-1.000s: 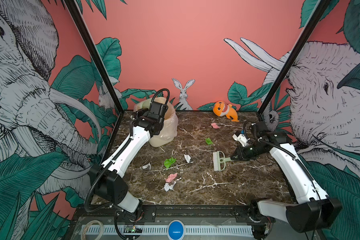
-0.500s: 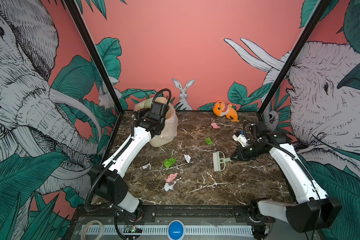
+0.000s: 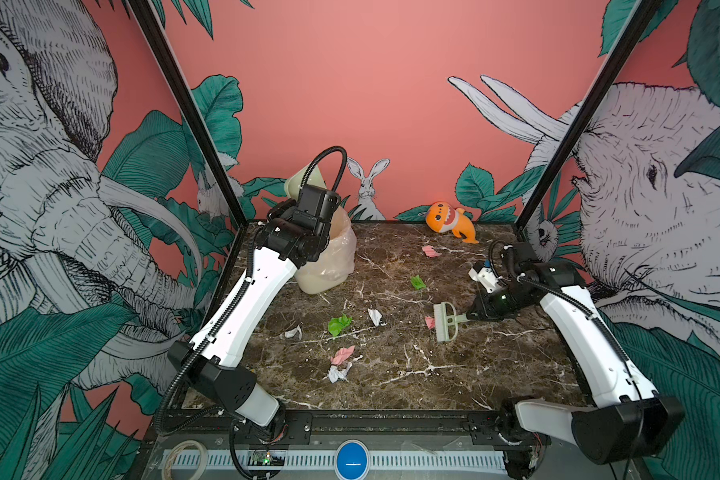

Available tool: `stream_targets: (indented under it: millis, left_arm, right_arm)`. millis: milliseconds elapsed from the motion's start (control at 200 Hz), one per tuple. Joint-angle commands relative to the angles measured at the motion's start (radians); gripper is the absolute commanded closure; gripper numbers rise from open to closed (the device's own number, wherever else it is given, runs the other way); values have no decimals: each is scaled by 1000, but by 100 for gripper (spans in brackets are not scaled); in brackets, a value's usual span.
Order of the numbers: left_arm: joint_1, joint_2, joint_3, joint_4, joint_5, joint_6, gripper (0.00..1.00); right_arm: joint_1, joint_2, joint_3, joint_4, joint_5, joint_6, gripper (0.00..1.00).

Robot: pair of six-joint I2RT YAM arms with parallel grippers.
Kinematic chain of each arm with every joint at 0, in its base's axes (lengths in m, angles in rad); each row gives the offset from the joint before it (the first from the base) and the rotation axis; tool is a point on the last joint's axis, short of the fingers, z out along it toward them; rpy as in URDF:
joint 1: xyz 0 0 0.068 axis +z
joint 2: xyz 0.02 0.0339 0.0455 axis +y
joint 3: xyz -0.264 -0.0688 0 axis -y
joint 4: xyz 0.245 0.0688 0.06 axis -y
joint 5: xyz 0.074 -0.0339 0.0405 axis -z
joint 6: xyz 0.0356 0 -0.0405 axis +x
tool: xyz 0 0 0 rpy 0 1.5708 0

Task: Sweep away the paper scraps from the table
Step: 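Tip the dustpan over the bin with the left gripper to empty it, then bring the empty dustpan back down toward the scraps with the left gripper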

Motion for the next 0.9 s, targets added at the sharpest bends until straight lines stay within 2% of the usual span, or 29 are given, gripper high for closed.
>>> stream_targets:
  millis: [0,195,335,580,745,895]
  left_arm:
    - [-67,-38,61,-142,105,-185,95]
    - [-227,-42,68,-183,202,-325,95]
    - [-290,-48,35,-220,317,-442,95]
    - [-320,-116,-234,-186,597,-639,94]
    - [-330,-164,-422,-137,761,-727,93]
    - [-340,-164,-533,-111,885,-793,92]
  right_arm:
    - [-3,5,52,-44,72,-20,100]
    - [-3,31,102,-78,162,-40,100]
    - [-3,45,121,-85,196,-46,100]
    - [8,59,120,-74,233,-43,100]
    - [46,80,103,-55,257,-35,100]
    - [74,111,94,-28,273,-31,100]
